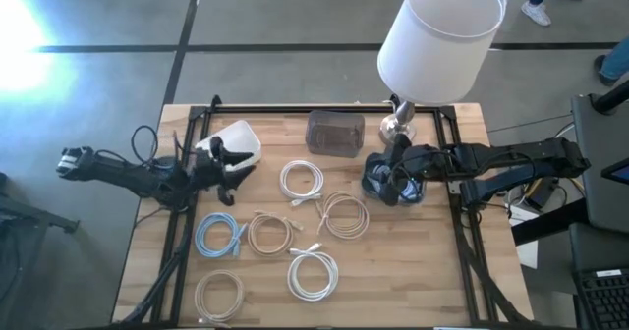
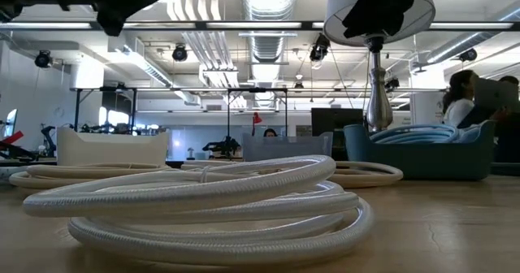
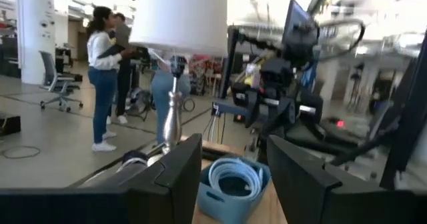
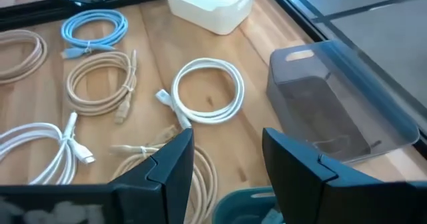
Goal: Pick & Place USB Port
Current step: Put the top white charger cable into the white bin
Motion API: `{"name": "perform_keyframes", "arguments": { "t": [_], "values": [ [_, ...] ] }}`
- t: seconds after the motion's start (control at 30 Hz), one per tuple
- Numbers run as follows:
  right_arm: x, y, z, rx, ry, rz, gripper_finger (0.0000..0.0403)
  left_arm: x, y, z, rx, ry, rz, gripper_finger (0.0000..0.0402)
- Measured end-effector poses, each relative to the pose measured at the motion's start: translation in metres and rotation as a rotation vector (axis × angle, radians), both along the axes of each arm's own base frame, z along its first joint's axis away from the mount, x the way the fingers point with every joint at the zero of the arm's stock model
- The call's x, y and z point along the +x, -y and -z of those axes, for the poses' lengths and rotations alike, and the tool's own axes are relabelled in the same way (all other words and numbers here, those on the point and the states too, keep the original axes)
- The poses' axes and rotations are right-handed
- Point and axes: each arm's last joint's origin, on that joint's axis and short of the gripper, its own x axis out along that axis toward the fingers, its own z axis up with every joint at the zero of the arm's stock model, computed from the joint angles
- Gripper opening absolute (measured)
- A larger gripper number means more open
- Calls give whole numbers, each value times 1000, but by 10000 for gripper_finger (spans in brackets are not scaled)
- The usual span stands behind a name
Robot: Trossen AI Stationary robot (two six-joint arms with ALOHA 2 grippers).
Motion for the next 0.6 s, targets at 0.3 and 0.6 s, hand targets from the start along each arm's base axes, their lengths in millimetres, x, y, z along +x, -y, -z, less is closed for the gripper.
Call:
{"name": "perform_keyframes", "arguments": {
  "t": [0.3, 0.6],
  "values": [
    [-1, 0, 11, 1, -31, 0, 171, 60, 11, 12, 38, -356, 2, 174],
    [-3, 0, 25, 12, -67, 12, 171, 135, 20, 35, -15, -781, -149, 174]
  ]
}}
